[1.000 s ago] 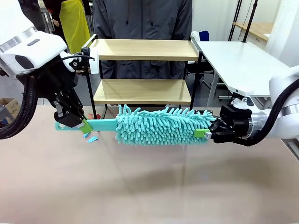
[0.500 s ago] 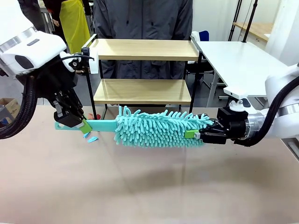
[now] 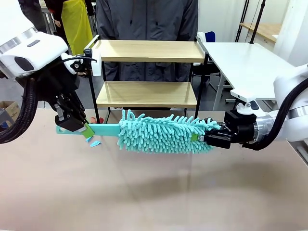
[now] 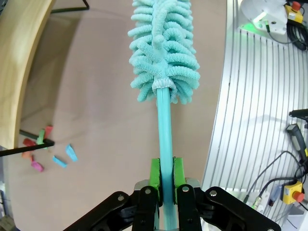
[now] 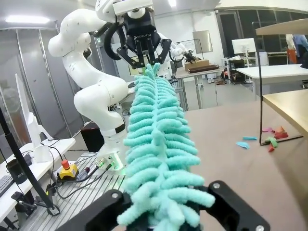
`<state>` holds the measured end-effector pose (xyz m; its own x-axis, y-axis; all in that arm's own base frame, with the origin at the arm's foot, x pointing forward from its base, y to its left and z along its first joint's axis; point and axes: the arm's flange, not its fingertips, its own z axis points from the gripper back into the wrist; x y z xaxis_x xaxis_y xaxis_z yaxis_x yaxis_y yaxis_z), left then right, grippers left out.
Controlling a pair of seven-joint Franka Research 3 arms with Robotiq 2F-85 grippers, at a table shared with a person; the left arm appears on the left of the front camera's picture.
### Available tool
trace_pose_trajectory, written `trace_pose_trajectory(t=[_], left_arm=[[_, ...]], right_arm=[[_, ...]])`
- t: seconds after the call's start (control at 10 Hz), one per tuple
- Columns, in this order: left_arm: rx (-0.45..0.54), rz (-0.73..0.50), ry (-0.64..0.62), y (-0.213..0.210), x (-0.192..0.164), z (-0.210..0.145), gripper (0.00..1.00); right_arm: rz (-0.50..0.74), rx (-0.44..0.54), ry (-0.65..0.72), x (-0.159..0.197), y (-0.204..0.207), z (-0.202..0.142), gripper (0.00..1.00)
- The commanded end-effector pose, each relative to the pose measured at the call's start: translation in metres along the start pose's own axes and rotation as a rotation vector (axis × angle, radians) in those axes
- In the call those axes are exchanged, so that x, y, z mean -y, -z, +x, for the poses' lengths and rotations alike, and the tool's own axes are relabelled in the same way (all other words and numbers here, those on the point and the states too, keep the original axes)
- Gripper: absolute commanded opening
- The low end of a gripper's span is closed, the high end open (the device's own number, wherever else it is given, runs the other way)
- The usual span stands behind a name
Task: Clean the shelf.
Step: Hand the Duster back to the human.
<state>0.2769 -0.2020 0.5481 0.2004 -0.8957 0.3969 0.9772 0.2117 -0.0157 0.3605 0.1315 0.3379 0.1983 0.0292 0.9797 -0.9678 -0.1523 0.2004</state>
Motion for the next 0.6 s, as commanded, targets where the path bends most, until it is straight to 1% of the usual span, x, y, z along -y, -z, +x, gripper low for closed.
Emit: trace_pose_trajectory(t=[0.0,0.1,0.2,0.3,0.4,0.5], left_arm=[[0.022,0.008,-0.002,0.000,0.004,0.007,0.13],[0.022,0.008,-0.002,0.000,0.004,0.007,0.13],[0.022,0.008,-0.002,0.000,0.004,0.007,0.13],[0.000,-0.001,0.001,0.000,0.000,0.000,0.71],[0.008,0.005,0.005,-0.004,0.003,0.002,0.70],[0.059,-0.012,0.001,-0.014,0.002,0.002,1.00]], right_arm=[[0.016,-0.022,-0.023,-0.062,0.015,-0.005,0.00],[0.019,-0.019,-0.038,-0.063,0.014,-0.003,0.00],[0.034,0.023,0.000,-0.060,0.013,0.003,0.00],[0.001,-0.008,-0.012,-0.001,-0.001,0.004,0.00],[0.001,-0.008,-0.012,-0.001,-0.001,0.004,0.00],[0.001,-0.008,-0.012,-0.001,-0.001,0.004,0.00]])
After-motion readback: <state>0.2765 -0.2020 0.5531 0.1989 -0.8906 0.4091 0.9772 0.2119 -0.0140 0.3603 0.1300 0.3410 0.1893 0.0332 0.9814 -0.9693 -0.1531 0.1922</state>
